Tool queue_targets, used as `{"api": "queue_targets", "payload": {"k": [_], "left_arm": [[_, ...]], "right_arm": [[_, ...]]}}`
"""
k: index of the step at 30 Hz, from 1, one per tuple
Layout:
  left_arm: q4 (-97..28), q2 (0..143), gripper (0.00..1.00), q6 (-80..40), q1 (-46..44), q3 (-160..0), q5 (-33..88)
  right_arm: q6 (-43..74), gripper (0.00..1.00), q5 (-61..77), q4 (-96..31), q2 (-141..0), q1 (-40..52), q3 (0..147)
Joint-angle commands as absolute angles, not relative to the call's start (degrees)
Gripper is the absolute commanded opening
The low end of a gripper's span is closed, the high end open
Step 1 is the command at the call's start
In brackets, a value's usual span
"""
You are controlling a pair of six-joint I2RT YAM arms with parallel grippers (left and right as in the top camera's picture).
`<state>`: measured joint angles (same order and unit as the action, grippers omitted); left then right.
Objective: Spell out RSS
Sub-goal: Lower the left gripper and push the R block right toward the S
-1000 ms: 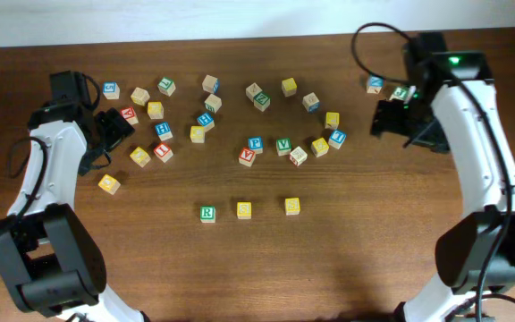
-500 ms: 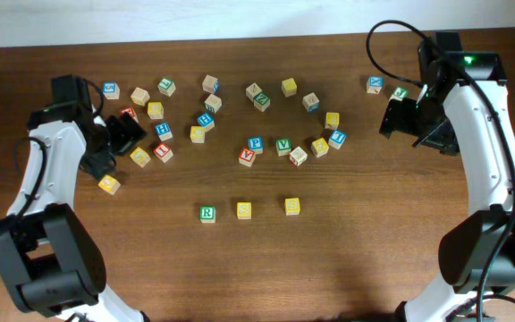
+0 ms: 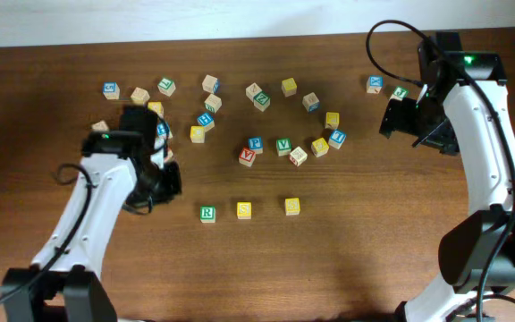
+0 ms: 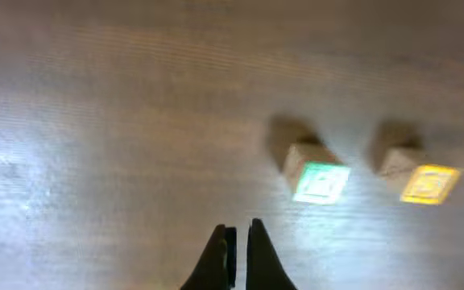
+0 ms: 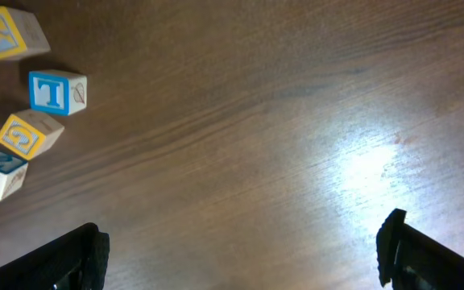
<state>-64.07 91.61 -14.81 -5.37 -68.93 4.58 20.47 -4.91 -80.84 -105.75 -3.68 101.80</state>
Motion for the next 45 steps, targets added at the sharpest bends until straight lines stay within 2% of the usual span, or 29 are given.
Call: {"api": "queue_targets", "payload": {"k": [1, 8, 12, 20, 23, 25, 34, 39, 45], "left_arm": [[-59.0, 91.9, 0.00, -16.6, -6.6, -60.2, 6.6], [-46.9, 95.1, 0.00, -19.9, -12.2, -53.8, 7.7], [-46.1, 100.8, 0.00, -19.9, -13.2, -53.8, 8.2], [-37.6, 101.3, 0.00, -17.5, -17.4, -53.8, 10.7], [-37.9, 101.3, 0.00, -16.5, -17.8, -53.8, 8.5], [-38.1, 101.3, 0.00, -15.1, -17.8, -53.8, 0.4], [-36.4, 101.3, 0.00, -15.6, -17.9, -53.8, 16.9], [-37.2, 101.3, 0.00, -22.5, -19.8, -53.8, 17.2], [-36.8, 101.3, 0.00, -23.2, -21.4, -53.8, 16.8]], "right_arm": [[19.9, 0.98, -5.0, -80.9, -105.5, -3.8, 102.4], [19.9, 0.98, -5.0, -80.9, -105.5, -3.8, 102.4], [19.9, 0.98, -5.0, -80.9, -105.5, -3.8, 102.4], [19.9, 0.98, -5.0, -80.9, -105.5, -3.8, 102.4], [19.9, 0.98, -5.0, -80.9, -105.5, -3.8, 102.4], [19.9, 0.98, -5.0, -80.9, -105.5, -3.8, 102.4], [19.9, 0.98, -5.0, -80.9, -105.5, -3.8, 102.4], [19.9, 0.98, -5.0, -80.9, -105.5, -3.8, 102.4], [19.9, 0.98, -5.0, -80.9, -105.5, -3.8, 102.4]]}}
